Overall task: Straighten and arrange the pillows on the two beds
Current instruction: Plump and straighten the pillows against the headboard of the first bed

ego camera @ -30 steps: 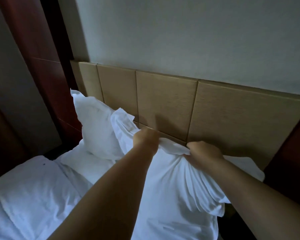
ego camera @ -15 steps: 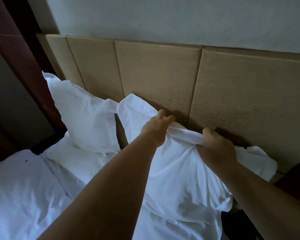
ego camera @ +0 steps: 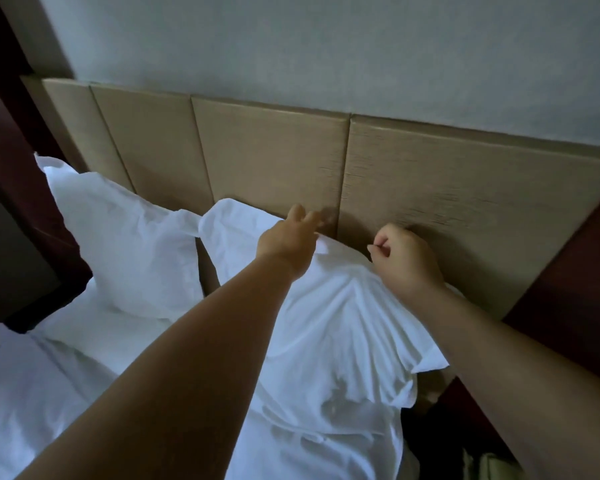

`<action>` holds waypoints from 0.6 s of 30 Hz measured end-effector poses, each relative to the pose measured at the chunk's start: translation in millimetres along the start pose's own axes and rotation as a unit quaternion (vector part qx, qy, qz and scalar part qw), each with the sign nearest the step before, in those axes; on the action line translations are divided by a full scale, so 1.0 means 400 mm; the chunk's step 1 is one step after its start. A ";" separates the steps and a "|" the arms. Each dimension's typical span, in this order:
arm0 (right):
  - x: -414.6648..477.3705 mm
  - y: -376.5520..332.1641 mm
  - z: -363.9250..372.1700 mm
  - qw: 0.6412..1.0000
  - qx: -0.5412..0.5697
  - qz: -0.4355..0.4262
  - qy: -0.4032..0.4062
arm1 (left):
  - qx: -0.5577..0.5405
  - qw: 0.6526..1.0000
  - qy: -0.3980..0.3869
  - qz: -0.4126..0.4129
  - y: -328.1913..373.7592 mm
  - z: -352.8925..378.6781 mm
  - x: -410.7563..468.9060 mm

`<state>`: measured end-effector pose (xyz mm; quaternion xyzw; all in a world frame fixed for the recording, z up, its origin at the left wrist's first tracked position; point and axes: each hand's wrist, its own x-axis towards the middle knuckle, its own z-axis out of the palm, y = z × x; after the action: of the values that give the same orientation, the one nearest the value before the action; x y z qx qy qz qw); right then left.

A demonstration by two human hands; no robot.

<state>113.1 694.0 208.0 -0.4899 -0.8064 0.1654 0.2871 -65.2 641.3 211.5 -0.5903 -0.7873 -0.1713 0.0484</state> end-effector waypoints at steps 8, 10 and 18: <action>-0.101 -0.033 -0.099 1.000 0.007 -0.008 -0.025 | 0.040 0.994 -0.089 0.048 0.058 -0.085 -0.131; -0.152 -0.060 -0.132 0.997 -0.028 -0.045 -0.061 | 0.059 0.991 -0.100 0.065 0.073 -0.114 -0.177; -0.352 -0.124 -0.162 0.973 -0.144 -0.143 -0.105 | 0.063 0.987 -0.127 0.080 0.119 -0.184 -0.378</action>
<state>169.2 545.2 243.4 -0.3851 -0.9092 0.0552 0.1480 15.8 491.0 248.6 -0.6641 -0.7465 -0.0410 -0.0012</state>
